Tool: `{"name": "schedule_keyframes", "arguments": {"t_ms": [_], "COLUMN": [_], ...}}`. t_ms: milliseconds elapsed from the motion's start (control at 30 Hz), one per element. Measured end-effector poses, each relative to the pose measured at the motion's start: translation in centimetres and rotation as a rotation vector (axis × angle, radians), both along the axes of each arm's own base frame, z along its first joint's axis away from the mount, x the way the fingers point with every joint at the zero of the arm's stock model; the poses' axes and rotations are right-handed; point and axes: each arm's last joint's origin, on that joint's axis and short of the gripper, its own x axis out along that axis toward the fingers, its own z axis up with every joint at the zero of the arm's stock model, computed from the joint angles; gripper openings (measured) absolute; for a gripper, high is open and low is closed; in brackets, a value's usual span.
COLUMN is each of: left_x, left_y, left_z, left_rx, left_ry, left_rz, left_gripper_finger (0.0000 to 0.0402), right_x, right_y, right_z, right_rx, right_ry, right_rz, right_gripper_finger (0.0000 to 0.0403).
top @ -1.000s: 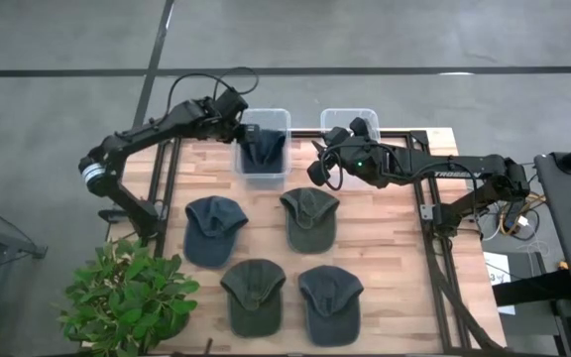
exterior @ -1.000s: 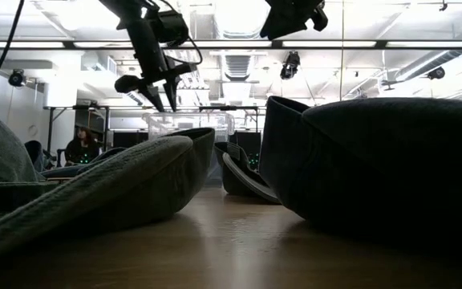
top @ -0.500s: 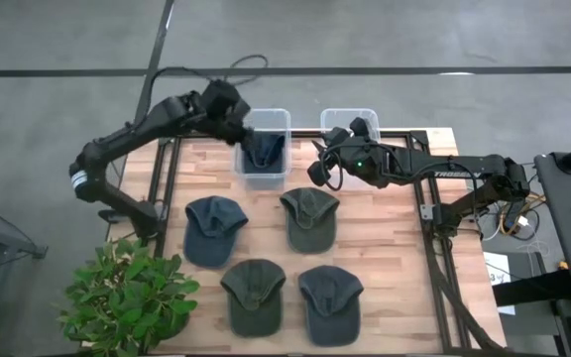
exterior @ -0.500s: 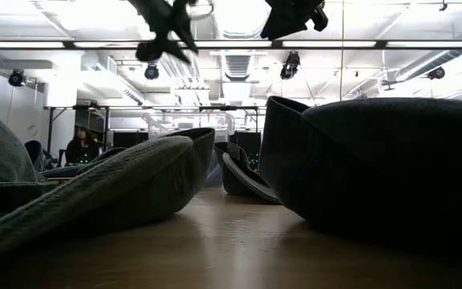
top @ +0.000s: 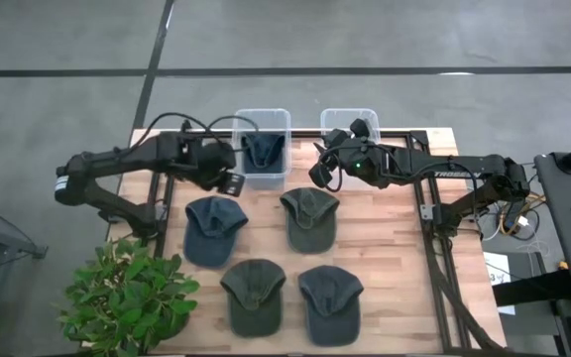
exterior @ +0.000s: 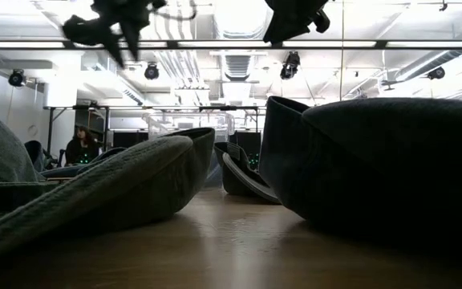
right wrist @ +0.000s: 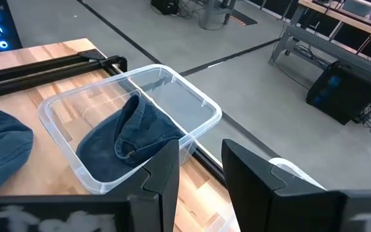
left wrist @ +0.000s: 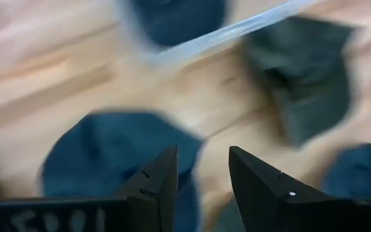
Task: Pick & Place hat
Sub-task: Put the top blue cap into the left transparent bin
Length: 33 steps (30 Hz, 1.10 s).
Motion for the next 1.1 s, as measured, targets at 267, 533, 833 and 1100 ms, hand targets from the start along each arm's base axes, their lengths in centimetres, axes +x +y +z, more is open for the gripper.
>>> {"name": "schedule_keyframes", "arguments": {"t_ms": [267,533,833,1100], "left_x": [-2.2,-3.6,-5.2,-6.3], "left_y": [-0.4,-1.0,-1.7,-2.0], "left_z": [-3.4,-6.6,-7.7,-9.0], "left_rx": [-0.074,-0.174,-0.279,-0.304], "left_ry": [0.277,0.360,0.367,0.381], "left_rz": [0.105,0.108,0.130,0.165], "left_gripper_finger": [0.0131,0.0131,0.0131,0.0131], "right_x": [0.0,-0.1,-0.1,-0.1], "right_y": [0.0,0.0,0.0,0.0], "right_z": [-0.1,-0.1,-0.1,-0.1], "right_rx": [0.005,0.006,0.005,0.005], "right_ry": [0.010,0.013,0.013,0.013], "right_rz": [0.004,0.004,0.004,0.004], "right_gripper_finger": [0.0102,0.0103,0.0103,0.0095]}}
